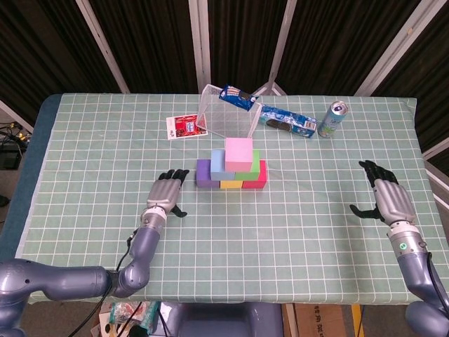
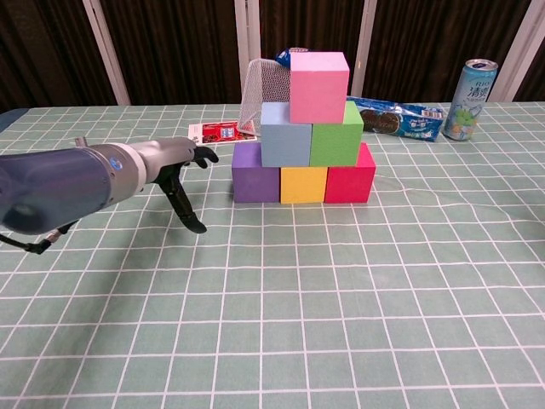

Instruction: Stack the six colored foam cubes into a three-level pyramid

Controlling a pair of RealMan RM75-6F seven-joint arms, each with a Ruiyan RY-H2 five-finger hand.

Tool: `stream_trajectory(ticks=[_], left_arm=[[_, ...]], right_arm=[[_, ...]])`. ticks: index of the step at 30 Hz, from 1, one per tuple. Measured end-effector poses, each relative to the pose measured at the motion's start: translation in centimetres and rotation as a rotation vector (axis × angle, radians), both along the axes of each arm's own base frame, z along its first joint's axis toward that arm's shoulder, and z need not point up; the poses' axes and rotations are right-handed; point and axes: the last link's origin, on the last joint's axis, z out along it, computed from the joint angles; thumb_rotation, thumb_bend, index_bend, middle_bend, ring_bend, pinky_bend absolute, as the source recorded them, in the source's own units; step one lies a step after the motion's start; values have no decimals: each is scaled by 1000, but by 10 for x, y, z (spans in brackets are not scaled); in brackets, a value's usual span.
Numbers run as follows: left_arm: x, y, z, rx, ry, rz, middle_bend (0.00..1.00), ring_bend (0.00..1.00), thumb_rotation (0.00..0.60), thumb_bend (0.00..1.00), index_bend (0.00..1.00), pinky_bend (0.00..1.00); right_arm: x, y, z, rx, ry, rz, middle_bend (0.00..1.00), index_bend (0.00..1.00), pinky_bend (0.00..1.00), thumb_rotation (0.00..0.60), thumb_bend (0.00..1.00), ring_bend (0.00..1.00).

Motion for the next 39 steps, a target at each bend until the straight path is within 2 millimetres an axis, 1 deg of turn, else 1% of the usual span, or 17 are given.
stream_trajectory(ticks=[2,5,8,12,14,17,18,22,25,28,31,34,39], left_arm=[[-3,-5,10,13,-14,-4,42,2,600,170,0,75],[-10,-14,30,49,-38,-11,40,2,600,169,0,75],[-22,-24,54,107,-53,-19,33,2,600,160,0,75],[-44,-40,90,219,-75,-30,19,2,600,125,0,75],[-55,-49,105,264,-87,-37,11,1,600,108,0,72],[-73,-64,125,318,-101,-52,0,0,600,85,0,61],[-83,-73,134,342,-99,-58,0,0,600,81,0,56],[-107,-94,153,389,-72,-67,0,0,600,74,0,41],[-124,-109,164,421,-58,-81,0,0,600,72,0,25],[-139,-122,174,451,-49,-99,0,0,600,70,0,20],[-149,-132,181,477,-32,-122,0,0,600,68,0,18],[-159,-143,188,508,-15,-151,0,0,600,68,0,17],[-185,-167,200,536,-5,-146,0,0,600,68,0,17]], right_arm=[[0,0,0,-3,0,2,0,0,0,600,288,0],[1,0,1,-10,1,7,0,0,0,600,288,0],[3,1,3,-19,3,17,0,0,0,600,288,0],[6,2,6,-41,12,37,0,0,0,600,288,0],[8,3,7,-54,17,47,0,0,0,600,288,0],[10,6,7,-73,28,62,0,0,0,600,288,0],[10,7,7,-79,31,67,0,0,0,600,288,0],[12,14,8,-115,49,92,0,0,0,600,288,0],[9,23,10,-155,66,100,0,0,0,600,288,0],[-3,38,12,-197,84,83,0,0,0,600,288,0],[-19,55,15,-235,103,57,0,0,0,600,288,0],[-30,70,20,-271,118,59,0,0,0,600,288,0],[-39,91,27,-311,147,105,0,0,0,600,288,0]])
